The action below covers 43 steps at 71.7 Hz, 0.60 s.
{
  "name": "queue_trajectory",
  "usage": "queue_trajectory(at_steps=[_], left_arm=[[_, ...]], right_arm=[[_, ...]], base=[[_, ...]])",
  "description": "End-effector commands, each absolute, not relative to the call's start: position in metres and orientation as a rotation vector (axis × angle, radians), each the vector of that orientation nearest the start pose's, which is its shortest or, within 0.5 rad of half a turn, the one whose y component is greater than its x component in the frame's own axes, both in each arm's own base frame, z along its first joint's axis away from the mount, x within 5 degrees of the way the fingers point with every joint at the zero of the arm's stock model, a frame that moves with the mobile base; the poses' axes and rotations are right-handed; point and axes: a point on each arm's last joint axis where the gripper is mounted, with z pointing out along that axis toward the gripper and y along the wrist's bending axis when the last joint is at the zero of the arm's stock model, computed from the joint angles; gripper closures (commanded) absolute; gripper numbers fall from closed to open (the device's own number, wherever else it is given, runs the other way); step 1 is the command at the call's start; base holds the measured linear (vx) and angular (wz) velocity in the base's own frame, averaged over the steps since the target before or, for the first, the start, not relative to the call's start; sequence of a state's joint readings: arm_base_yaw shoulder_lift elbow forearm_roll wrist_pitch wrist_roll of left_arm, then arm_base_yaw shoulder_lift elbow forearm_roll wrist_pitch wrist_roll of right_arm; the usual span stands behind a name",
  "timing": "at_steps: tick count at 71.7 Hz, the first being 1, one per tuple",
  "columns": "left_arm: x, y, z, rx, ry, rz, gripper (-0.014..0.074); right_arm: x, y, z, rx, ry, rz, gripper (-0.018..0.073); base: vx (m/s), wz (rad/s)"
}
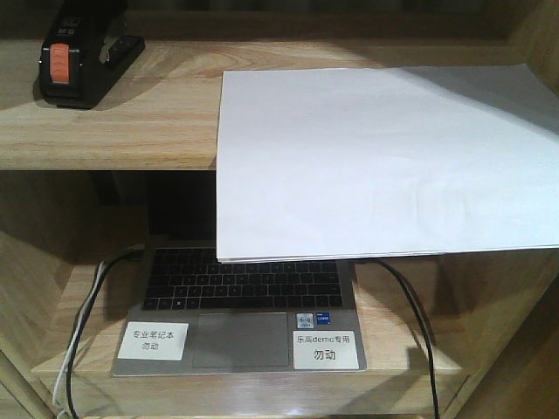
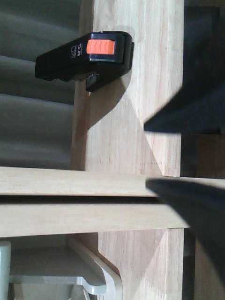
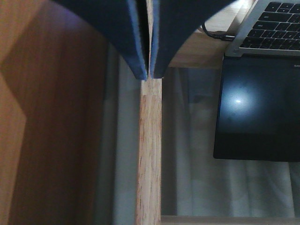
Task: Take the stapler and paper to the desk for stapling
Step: 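Move the left gripper toward the black stapler on the shelf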
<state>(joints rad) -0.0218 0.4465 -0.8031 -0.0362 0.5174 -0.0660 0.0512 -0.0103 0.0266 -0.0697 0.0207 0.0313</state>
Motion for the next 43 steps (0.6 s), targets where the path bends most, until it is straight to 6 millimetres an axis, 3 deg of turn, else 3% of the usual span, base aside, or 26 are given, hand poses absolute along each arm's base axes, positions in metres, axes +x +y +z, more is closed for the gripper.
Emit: queue_trajectory(at_steps=[1,16,43], left_arm=[[0.0705,-0.0030,0.4167,-0.061,1.542,-0.121,0.0225],[0.0705,-0.0030,0.4170,-0.062,1.539,-0.122,0.0108],[0.0732,-0.0046,0.4139,-0.047,1.521,-0.143,0.0105]], right_arm=[[0.0554,0.0030,0.2086,-0.075,1.438,-0.001,0.0569],[0.0554,0.0030,0.2086,-0.075,1.438,-0.001,0.0569],[0.0554,0.0030,0.2086,-0.075,1.438,-0.001,0.0569]], base=[[0.00,0.00],[0.00,0.00],[0.00,0.00]])
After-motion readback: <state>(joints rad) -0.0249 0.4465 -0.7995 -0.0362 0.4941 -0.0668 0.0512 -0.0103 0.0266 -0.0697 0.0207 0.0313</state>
